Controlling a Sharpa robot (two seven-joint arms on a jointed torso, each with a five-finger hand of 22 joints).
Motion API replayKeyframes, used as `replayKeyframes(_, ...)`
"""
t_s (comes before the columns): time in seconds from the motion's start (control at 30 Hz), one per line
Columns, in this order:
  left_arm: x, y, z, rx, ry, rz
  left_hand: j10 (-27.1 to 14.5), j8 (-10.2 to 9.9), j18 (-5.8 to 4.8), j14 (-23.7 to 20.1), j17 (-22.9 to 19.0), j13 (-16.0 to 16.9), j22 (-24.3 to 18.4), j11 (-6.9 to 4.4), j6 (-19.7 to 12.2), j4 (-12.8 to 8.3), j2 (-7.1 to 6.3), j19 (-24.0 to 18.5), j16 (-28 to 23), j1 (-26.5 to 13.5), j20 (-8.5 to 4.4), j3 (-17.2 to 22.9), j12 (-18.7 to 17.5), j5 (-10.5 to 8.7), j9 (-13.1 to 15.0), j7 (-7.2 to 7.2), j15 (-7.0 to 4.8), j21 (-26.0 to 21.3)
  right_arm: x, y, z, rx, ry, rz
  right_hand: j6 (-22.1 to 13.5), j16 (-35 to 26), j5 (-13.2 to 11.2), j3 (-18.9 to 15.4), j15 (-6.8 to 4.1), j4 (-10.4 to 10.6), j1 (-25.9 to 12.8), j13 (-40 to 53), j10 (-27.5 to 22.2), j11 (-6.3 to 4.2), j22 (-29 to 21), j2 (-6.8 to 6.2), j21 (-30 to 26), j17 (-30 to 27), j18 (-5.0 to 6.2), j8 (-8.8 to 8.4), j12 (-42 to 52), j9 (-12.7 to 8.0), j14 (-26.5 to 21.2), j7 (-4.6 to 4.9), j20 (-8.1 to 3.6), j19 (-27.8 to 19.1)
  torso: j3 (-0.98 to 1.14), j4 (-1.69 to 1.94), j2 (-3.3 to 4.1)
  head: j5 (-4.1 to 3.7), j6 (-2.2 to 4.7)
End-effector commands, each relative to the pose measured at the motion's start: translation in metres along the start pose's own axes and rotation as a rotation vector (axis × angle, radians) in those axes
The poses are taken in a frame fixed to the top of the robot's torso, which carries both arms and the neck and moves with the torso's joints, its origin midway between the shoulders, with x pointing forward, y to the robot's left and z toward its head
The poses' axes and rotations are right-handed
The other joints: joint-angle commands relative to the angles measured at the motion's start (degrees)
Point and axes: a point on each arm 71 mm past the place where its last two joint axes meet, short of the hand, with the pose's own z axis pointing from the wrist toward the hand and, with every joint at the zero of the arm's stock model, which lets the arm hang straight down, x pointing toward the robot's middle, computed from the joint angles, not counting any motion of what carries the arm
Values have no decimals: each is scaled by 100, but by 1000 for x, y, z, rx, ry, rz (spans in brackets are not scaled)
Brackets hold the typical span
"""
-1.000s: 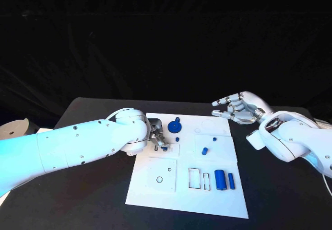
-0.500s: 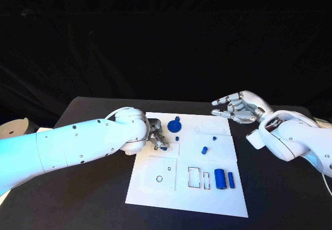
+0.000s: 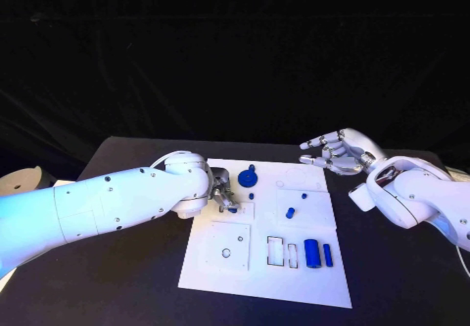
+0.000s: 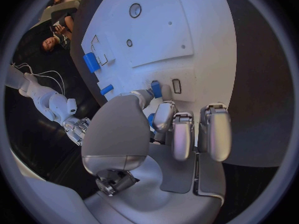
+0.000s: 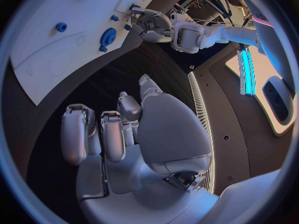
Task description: Assemble the parts on the task board
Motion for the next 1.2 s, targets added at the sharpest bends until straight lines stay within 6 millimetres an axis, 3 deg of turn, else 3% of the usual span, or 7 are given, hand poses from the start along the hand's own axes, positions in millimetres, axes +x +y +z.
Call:
replayKeyframes(0.03, 7, 3, 2, -44, 54, 17, 38, 40, -69, 602, 1510, 20, 636, -26, 128, -600, -28, 188, 18, -213, 15, 587, 51, -17, 14, -107, -1, 34, 2, 1, 0, -12, 15, -6, 22, -31, 21, -12, -2, -36, 53, -7, -43, 12, -7, 2, -34, 967, 80, 27, -26, 8, 447, -13, -5, -37, 2, -11, 1, 8, 1)
replayKeyframes(0.2, 6, 3, 4, -48, 57, 6, 59, 40, -81, 602, 1510, 71, 695, -53, 233, -397, -49, 213, 18, -586, -5, 109, 102, -36, 57, -141, -25, 64, 2, 1, 0, -12, 15, -6, 22, -31, 21, -12, -2, -36, 53, -7, -43, 12, -7, 2, -34, 967, 80, 27, -26, 8, 447, -13, -5, -37, 9, -8, -2, 4, 4)
replayKeyframes(0.33, 5, 4, 5, -51, 56, 1, 80, 13, -89, 602, 1510, 117, 736, -67, 276, -313, 18, 231, 18, -691, -20, -127, 144, -25, 75, -157, -40, 86, 2, 2, 0, -12, 15, -6, 22, -31, 21, -12, -2, -36, 53, -7, -43, 12, -7, 2, -34, 967, 80, 27, -26, 8, 447, -13, -5, -37, 9, -10, -2, 3, 5)
replayKeyframes(0.93, 3, 5, 10, -61, 56, -10, 193, -35, -124, 602, 1510, 308, 894, -106, 422, -117, 82, 304, 18, -843, -52, -584, 324, -3, 133, -204, -71, 172, 2, 2, -2, -12, 21, -9, 24, -34, 27, -19, -2, -42, 57, -19, -49, 12, -13, 12, -40, 964, 81, 28, -39, 8, 447, -13, -5, -39, 0, -2, -2, -18, 8)
replayKeyframes(1.2, 3, 7, 12, -67, 61, -7, 239, -60, -141, 602, 1510, 371, 972, -118, 509, 76, 28, 339, 18, -1022, -66, -948, 379, -7, 171, -216, -80, 215, 2, 2, -2, -13, 26, -9, 24, -32, 30, -21, -2, -43, 57, -23, -51, 12, -13, 13, -40, 967, 81, 28, -43, 8, 447, -13, -5, -39, 0, 4, -1, -20, 12)
